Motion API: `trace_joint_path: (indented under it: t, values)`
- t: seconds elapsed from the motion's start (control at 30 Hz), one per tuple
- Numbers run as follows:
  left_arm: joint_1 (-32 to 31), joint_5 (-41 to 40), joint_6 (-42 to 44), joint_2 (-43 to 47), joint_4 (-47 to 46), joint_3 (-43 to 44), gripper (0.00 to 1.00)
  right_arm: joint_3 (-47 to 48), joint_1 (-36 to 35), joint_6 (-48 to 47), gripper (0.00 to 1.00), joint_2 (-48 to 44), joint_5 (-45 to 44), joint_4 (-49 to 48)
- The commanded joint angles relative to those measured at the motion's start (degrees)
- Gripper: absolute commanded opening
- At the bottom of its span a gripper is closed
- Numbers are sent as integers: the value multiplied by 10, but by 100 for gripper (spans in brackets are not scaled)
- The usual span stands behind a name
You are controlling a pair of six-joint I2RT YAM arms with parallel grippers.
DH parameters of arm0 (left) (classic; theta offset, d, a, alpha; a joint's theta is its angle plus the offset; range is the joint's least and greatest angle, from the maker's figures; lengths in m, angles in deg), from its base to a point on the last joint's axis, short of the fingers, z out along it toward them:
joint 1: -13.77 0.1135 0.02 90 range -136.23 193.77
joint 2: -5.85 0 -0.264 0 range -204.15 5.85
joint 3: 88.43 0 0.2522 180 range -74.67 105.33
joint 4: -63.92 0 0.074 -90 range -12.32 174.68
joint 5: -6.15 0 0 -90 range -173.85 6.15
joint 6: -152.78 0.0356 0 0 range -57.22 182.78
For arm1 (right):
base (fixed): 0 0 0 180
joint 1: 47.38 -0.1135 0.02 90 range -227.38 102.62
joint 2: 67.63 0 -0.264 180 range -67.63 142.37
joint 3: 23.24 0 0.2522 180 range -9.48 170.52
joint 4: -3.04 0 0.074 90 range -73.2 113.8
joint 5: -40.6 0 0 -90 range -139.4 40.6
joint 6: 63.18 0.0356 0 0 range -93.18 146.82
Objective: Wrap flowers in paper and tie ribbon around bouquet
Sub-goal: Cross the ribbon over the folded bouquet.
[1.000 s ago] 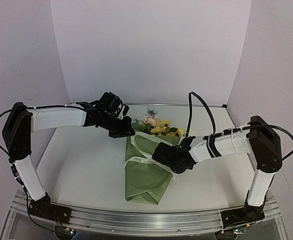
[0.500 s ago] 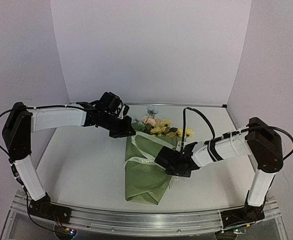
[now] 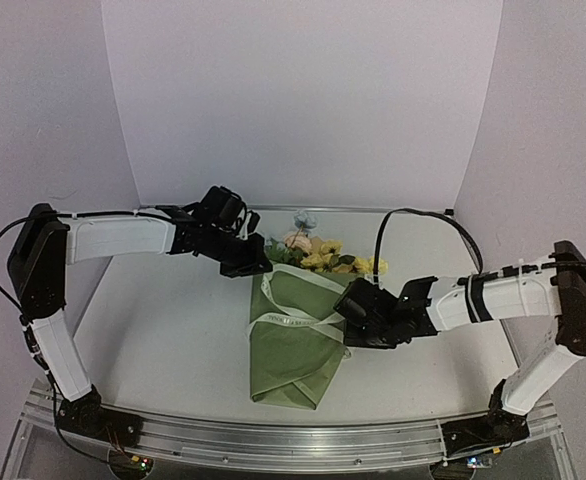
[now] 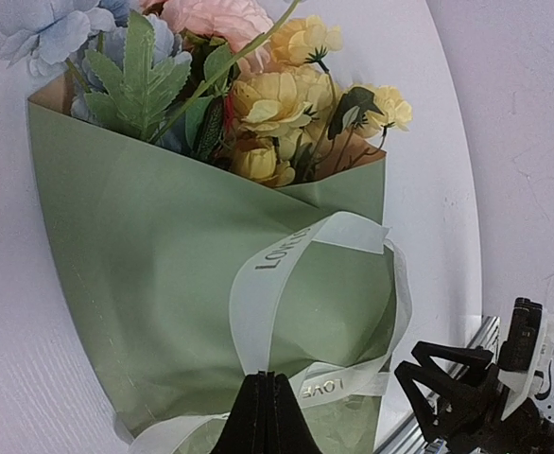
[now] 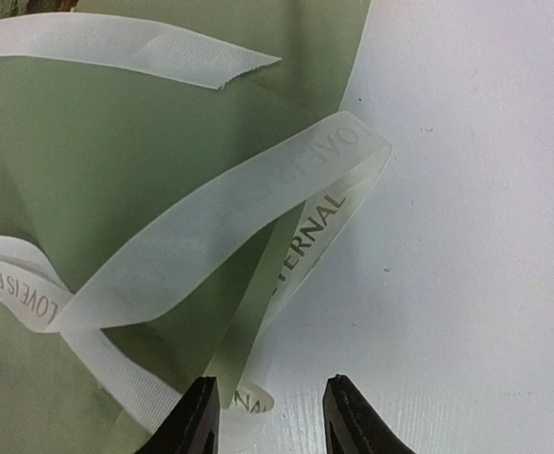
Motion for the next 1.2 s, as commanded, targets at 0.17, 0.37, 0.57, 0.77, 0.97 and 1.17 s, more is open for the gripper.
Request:
trace_joint_path:
  t: [0.17, 0.37, 0.57, 0.77, 0.97, 1.17]
  values:
    - [4, -1, -6, -11, -24, 4, 0, -52, -17, 43, 38, -47, 27, 20]
    - [4, 0, -7, -17, -21, 8, 0, -46, -27, 27, 33, -32, 58, -4]
    - [4, -4, -3, -23, -10, 16, 0, -2, -40, 12, 25, 45, 98, -16]
    - [6, -4, -3, -26, -7, 19, 0, -2, -35, 56, 26, 78, 77, -11]
    - [10, -6, 1, -28, 0, 26, 0, -7, -4, 77, 23, 83, 56, -8]
    - [15, -5, 4, -31, 3, 23, 0, 54, 5, 38, 25, 117, 87, -8]
